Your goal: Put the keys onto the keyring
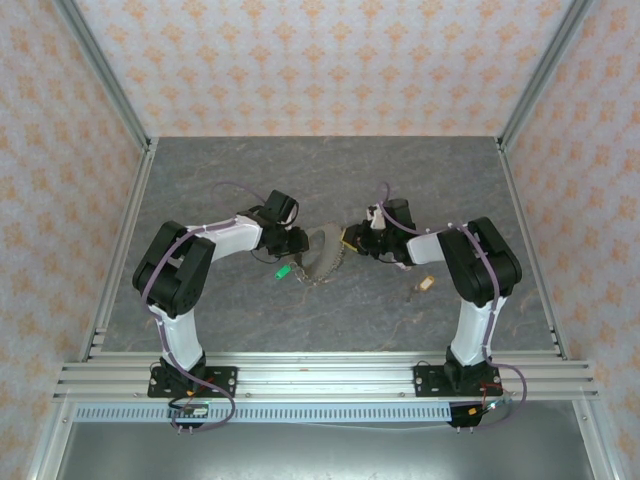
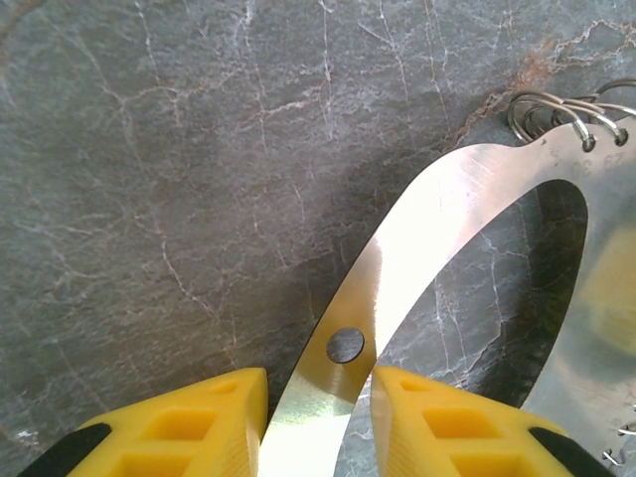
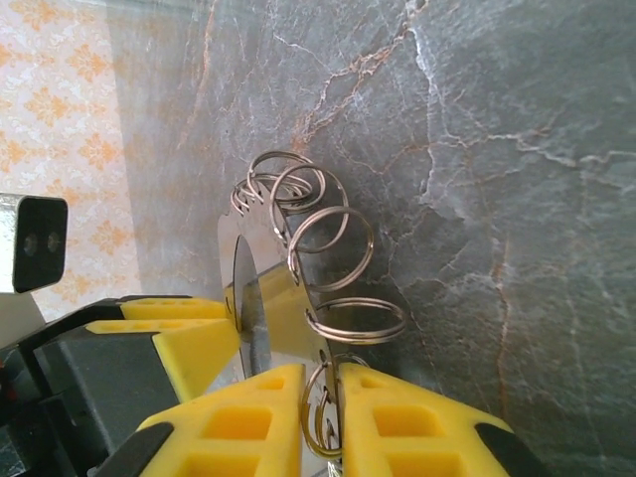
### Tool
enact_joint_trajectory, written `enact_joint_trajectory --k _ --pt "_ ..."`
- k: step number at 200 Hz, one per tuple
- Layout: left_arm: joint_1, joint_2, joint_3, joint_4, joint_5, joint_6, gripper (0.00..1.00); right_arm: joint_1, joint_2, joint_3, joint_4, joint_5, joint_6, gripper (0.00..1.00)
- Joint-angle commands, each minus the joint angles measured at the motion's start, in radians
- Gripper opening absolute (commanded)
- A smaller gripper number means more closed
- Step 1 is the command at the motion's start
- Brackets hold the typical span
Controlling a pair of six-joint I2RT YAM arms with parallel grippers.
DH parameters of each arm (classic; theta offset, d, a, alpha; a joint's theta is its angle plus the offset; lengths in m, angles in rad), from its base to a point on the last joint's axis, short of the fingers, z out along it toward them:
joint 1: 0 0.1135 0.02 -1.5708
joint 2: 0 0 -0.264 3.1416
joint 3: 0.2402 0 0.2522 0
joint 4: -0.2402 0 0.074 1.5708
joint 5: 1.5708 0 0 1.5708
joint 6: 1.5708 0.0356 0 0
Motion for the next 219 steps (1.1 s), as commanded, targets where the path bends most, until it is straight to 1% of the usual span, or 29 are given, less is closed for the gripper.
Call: enact_joint_trajectory --k 1,19,32,56,69,85,103,119,128,146,165,191,200,219 --pt "-0.034 0.021 0.002 0.02 0.029 0.002 0.33 0.024 -0.011 0.023 -0.016 0.0 -0.032 0.1" --pt "-0.034 0.005 -0.001 0.016 0.017 0.0 0.34 0.022 -0.033 0.017 -0.04 0.026 -0.046 0.05" --pt "-0.034 -0.016 -0.006 0.014 -0.003 -0.001 0.37 0.02 -0.056 0.004 -0.046 0.051 -0.05 0.04" --pt "-0.031 -0.065 -0.014 -0.004 -0.057 0.0 0.5 0.004 -0.086 -0.017 -0.01 0.033 -0.02 0.02" --pt "-0.027 -0.089 -0.022 -0.005 -0.073 -0.005 0.61 -0.005 -0.102 -0.034 0.029 0.012 0.004 0.02" --pt "-0.01 -0.109 -0.026 0.001 -0.055 -0.012 0.67 -0.013 -0.119 -0.048 0.06 -0.009 0.024 0.02" --pt "0.013 -0.125 -0.031 0.013 -0.021 -0.022 0.69 -0.02 -0.137 -0.06 0.087 -0.035 0.043 0.02" --pt "0.032 -0.133 -0.041 0.04 0.024 -0.028 0.73 -0.023 -0.156 -0.069 0.107 -0.046 0.055 0.02" --pt "0.043 -0.13 -0.039 0.052 0.066 -0.028 0.73 -0.025 -0.163 -0.07 0.116 -0.059 0.061 0.02" --pt "0.056 -0.124 -0.038 0.065 0.104 -0.032 0.73 -0.025 -0.182 -0.075 0.138 -0.076 0.076 0.01" --pt "0.074 -0.114 -0.046 0.115 0.18 -0.054 0.73 -0.026 -0.201 -0.074 0.146 -0.094 0.081 0.01" --pt "0.092 -0.113 -0.059 0.175 0.258 -0.088 0.7 -0.026 -0.221 -0.073 0.158 -0.116 0.088 0.01" --pt "0.094 -0.118 -0.06 0.191 0.284 -0.101 0.67 -0.026 -0.228 -0.073 0.157 -0.121 0.089 0.01" --pt "0.1 -0.144 -0.064 0.223 0.326 -0.126 0.54 -0.025 -0.244 -0.073 0.151 -0.124 0.085 0.01"
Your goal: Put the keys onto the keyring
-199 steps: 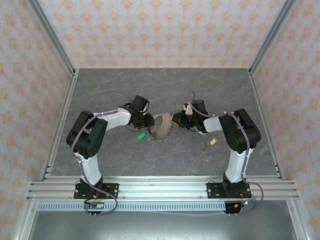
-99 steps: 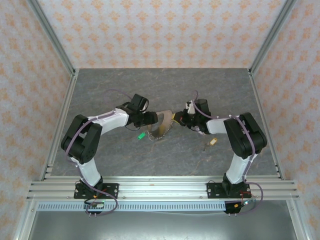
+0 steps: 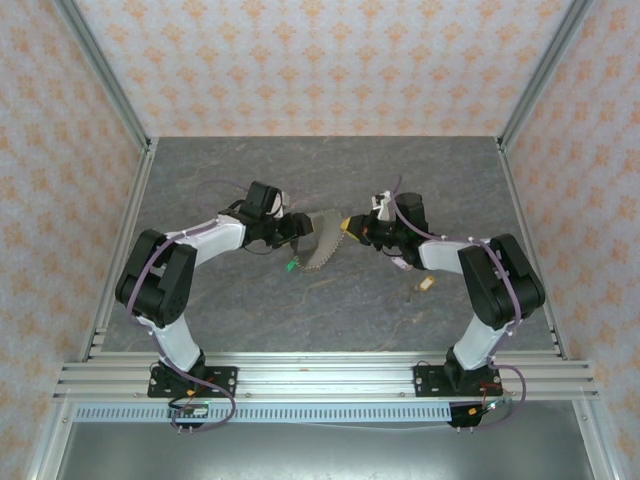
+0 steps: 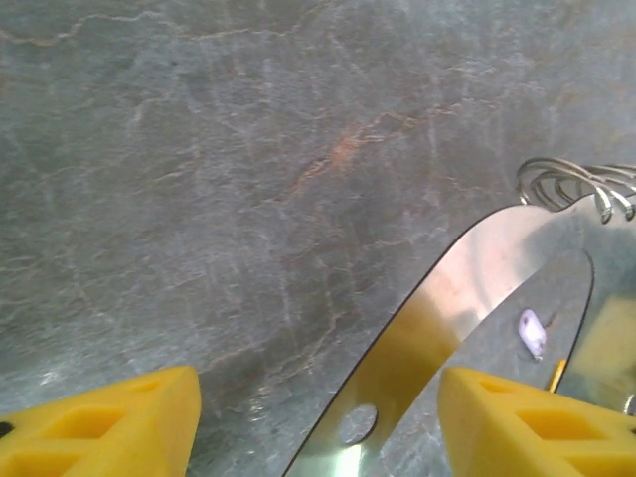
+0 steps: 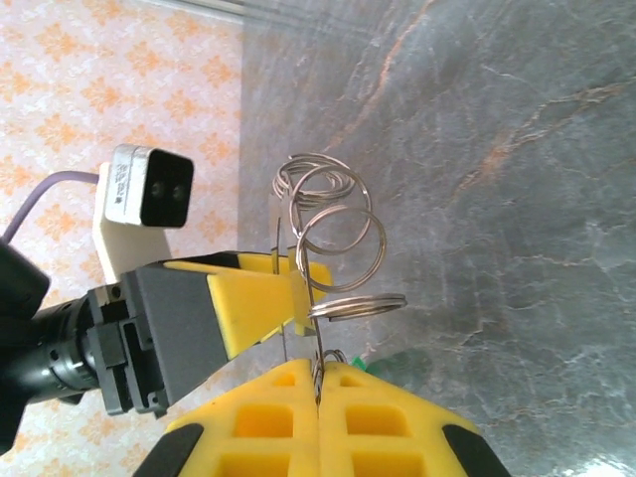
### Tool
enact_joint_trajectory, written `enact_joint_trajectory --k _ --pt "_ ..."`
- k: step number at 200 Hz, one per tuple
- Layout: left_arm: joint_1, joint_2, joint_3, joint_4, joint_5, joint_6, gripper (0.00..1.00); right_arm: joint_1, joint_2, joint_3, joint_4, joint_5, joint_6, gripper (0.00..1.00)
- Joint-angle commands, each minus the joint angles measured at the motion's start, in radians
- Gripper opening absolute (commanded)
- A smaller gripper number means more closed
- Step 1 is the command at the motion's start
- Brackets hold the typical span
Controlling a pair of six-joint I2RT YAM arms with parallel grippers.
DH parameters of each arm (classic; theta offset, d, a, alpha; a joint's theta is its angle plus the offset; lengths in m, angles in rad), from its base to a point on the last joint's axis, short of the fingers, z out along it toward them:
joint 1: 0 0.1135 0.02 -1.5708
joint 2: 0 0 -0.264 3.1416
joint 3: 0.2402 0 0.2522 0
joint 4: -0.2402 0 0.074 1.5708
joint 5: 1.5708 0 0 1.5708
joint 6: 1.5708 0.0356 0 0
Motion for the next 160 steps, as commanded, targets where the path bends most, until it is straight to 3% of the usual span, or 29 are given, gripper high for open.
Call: enact_joint_trajectory --k 1,41,73,127,145,160 --pt "0.011 -0.038 -0.013 0.082 0.097 -0.045 0.53 -0.005 -0.049 -0.003 0.055 -0.04 0.006 0.01" --pt "0.011 -0.136 -0.005 0.06 0.116 -0.041 0.28 -0.006 -0.07 0.002 0.031 -0.033 -0.006 0.01" --pt "0.012 -0.208 -0.004 0.038 0.111 -0.034 0.16 -0.005 -0.089 0.008 0.016 -0.022 -0.009 0.02" --pt "0.011 -0.28 0.01 0.029 0.136 -0.029 0.14 -0.005 -0.136 0.009 -0.012 -0.011 -0.027 0.03" --pt "0.011 -0.299 0.008 0.036 0.15 -0.029 0.0 -0.006 -0.15 0.005 -0.015 -0.003 -0.032 0.03" --pt "0.011 -0.319 0.009 0.033 0.155 -0.021 0.0 -0.006 -0.167 -0.002 -0.018 0.011 -0.036 0.05"
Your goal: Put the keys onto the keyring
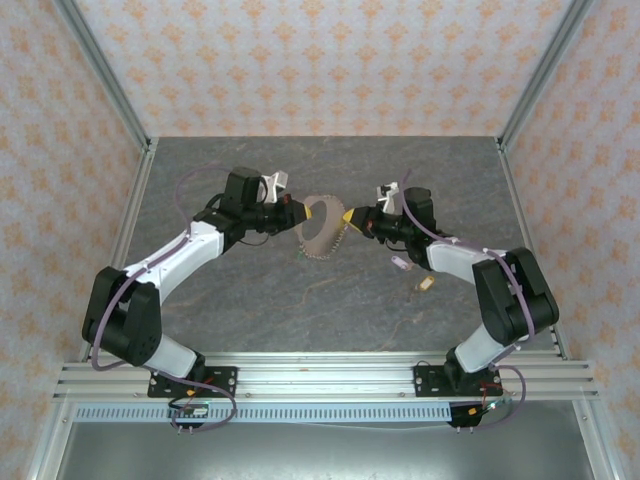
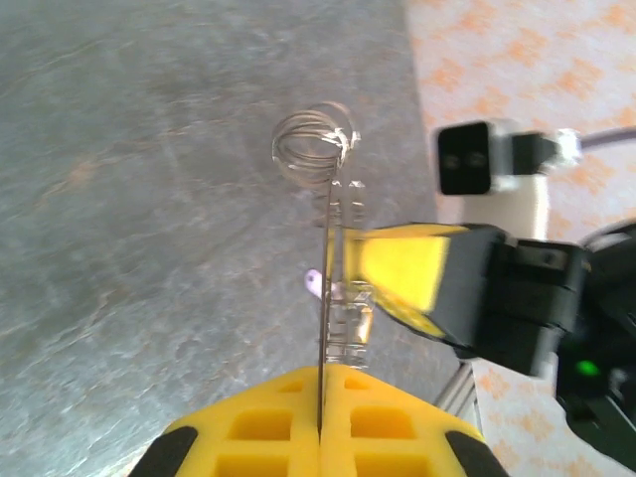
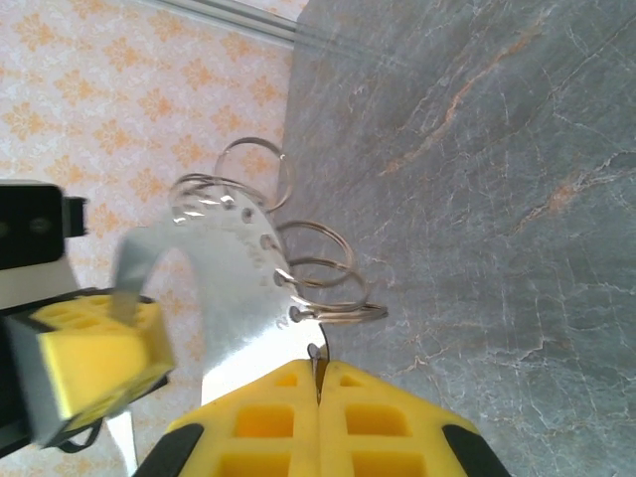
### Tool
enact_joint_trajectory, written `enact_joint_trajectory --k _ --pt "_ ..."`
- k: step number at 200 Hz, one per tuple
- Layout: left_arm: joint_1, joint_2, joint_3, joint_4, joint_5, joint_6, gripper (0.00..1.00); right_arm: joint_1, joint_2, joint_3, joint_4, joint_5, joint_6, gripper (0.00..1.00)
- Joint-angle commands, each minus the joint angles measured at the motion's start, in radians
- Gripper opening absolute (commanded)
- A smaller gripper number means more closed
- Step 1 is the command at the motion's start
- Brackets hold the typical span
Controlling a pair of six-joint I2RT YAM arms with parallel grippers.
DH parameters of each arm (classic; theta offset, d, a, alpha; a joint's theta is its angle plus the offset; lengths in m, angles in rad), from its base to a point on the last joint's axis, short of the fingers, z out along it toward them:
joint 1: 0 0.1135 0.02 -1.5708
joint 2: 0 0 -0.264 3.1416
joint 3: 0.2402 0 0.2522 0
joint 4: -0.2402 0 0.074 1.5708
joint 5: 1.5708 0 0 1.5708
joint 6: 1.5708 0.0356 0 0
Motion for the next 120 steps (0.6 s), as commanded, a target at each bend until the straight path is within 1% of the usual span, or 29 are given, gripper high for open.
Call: enact_joint_trajectory --k 1,11,28,39,51,60,75,87,96,105,120 --pt "0.012 -0.046 0.019 0.004 -0.016 0.007 0.0 0.004 -0.054 -0.003 0.011 0.008 -0.027 0.05" --pt "0.013 -0.061 0.024 -0.012 -0.018 0.018 0.0 0.004 -0.076 -0.005 0.0 0.022 -0.035 0.09" --pt "0.011 -0.1 0.036 -0.042 -0.036 0.043 0.0 0.002 -0.126 -0.003 -0.062 0.057 -0.076 0.1" --pt "0.012 -0.132 0.047 -0.071 -0.049 0.067 0.0 0.003 -0.175 0.001 -0.126 0.1 -0.117 0.18" --pt "0.011 -0.166 0.069 -0.116 -0.059 0.11 0.0 -0.001 -0.235 -0.006 -0.187 0.159 -0.162 0.22" --pt "0.006 -0.193 0.091 -0.154 -0.061 0.145 0.0 -0.003 -0.292 -0.018 -0.215 0.209 -0.198 0.28" --pt "-0.003 -0.237 0.128 -0.23 -0.07 0.265 0.0 -0.005 -0.393 -0.055 -0.239 0.298 -0.259 0.29" --pt "-0.011 -0.263 0.165 -0.311 -0.083 0.352 0.0 -0.005 -0.482 -0.091 -0.238 0.356 -0.31 0.34" --pt "-0.016 -0.275 0.188 -0.355 -0.063 0.42 0.0 -0.005 -0.542 -0.116 -0.236 0.395 -0.354 0.34" --pt "-0.023 -0.283 0.208 -0.399 -0.03 0.491 0.0 -0.006 -0.594 -0.134 -0.24 0.413 -0.401 0.34" --pt "-0.035 -0.29 0.242 -0.465 -0.022 0.582 0.0 -0.003 -0.658 -0.149 -0.266 0.405 -0.481 0.34"
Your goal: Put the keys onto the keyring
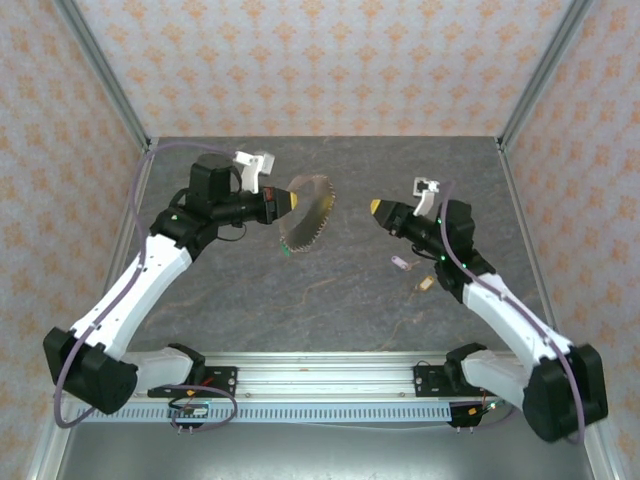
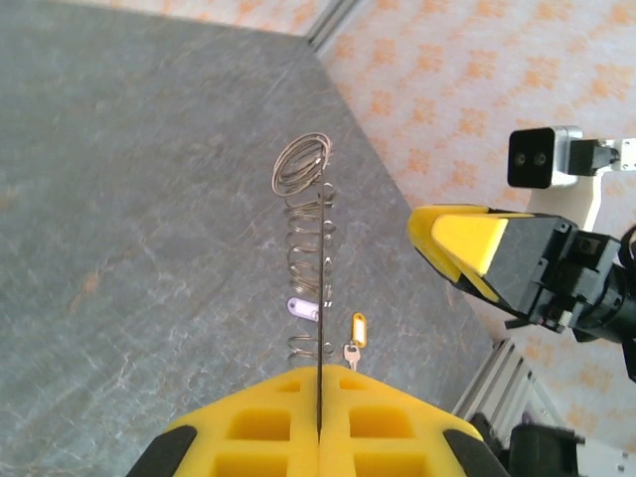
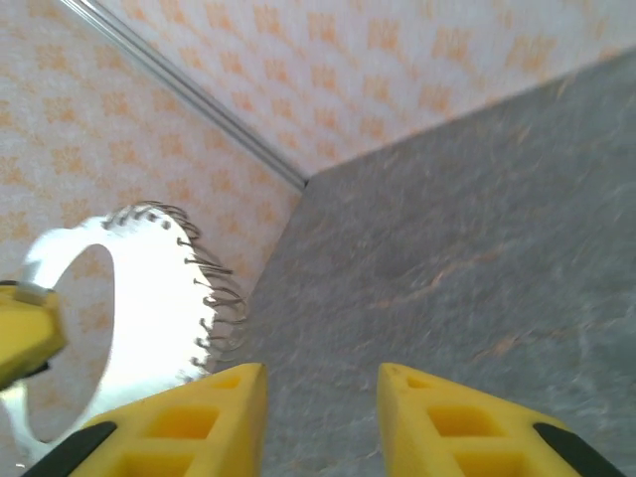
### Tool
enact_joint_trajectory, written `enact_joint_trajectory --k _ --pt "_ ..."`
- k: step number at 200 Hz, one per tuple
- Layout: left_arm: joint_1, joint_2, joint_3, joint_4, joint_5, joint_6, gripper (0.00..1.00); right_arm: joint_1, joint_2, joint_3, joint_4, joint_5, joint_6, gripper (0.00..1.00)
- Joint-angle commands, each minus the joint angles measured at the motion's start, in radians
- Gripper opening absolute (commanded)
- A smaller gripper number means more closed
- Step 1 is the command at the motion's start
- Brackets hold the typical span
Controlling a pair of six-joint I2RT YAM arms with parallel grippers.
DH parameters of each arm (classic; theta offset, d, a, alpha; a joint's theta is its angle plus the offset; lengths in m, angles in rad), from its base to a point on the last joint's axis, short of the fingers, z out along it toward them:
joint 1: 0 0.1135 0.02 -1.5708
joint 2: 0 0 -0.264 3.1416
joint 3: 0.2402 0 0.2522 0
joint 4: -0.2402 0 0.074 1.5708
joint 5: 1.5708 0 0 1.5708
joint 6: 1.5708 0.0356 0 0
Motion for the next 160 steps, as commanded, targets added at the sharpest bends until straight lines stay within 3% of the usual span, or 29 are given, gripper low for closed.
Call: enact_joint_trajectory --k 1,28,53,95,118,160 --pt "-0.021 -0.025 0.065 -0.159 0.035 0.233 0.0 0.0 -0.083 -0.029 -0.048 0.078 -0.182 0.34" --pt "-0.024 -0.048 0.104 -0.195 0.103 0.319 0.0 0.024 -0.147 -0.03 -0.087 0.02 -0.316 0.31" --pt "-0.024 -0.077 0.116 -0.18 0.119 0.37 0.0 0.143 -0.198 -0.036 -0.124 0.006 -0.576 0.29" --pt "-0.023 -0.113 0.132 -0.186 0.105 0.428 0.0 0.406 -0.211 -0.046 -0.133 0.266 -0.923 0.2" --pt "-0.024 -0.118 0.154 -0.214 0.124 0.458 0.0 0.527 -0.175 -0.12 0.053 0.444 -1.034 0.22" --pt "-0.023 -0.11 0.196 -0.289 0.138 0.501 0.0 0.615 -0.106 -0.159 0.265 0.503 -1.141 0.2"
